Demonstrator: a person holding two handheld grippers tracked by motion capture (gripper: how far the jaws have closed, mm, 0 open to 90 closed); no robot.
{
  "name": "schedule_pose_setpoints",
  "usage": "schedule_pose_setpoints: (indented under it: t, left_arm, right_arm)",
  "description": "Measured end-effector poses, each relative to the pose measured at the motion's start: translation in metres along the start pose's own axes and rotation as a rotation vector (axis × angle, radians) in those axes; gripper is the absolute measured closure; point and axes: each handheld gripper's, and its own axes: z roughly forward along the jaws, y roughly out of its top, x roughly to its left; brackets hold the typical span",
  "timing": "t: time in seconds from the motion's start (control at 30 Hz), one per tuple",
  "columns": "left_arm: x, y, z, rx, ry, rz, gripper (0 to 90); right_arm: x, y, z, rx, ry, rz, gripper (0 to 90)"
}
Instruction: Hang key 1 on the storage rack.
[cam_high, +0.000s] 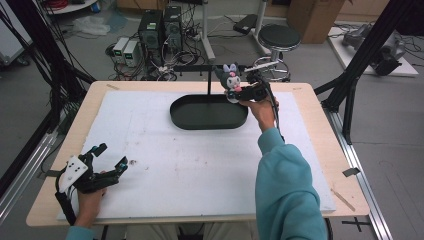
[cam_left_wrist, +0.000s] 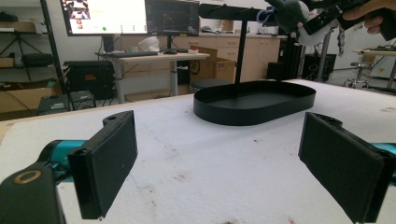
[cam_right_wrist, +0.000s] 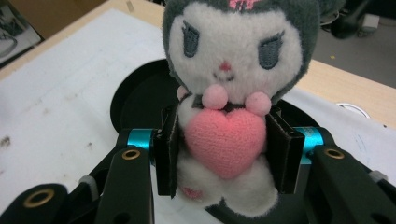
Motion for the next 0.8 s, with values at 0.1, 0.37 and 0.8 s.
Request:
schedule_pose_setpoints:
  t: [0.1,0.37,0.8]
  left_arm:
    - [0.000,0.000,0.000,0.001,0.000,0.002,12.1]
    - [0.000,0.000,0.000,0.001,-0.001,0.002,12.1]
    - [0.000,0.000,0.000,0.001,-0.001,0.002,12.1]
  right_arm:
    - [0.000,-0.001,0.001,0.011,0.001,-0.005,53.9]
    - [0.002,-0.003,0.003,0.054,-0.012,-0.021,53.8]
    - [0.002,-0.006,0.017,0.134,-0.027,-0.014,53.7]
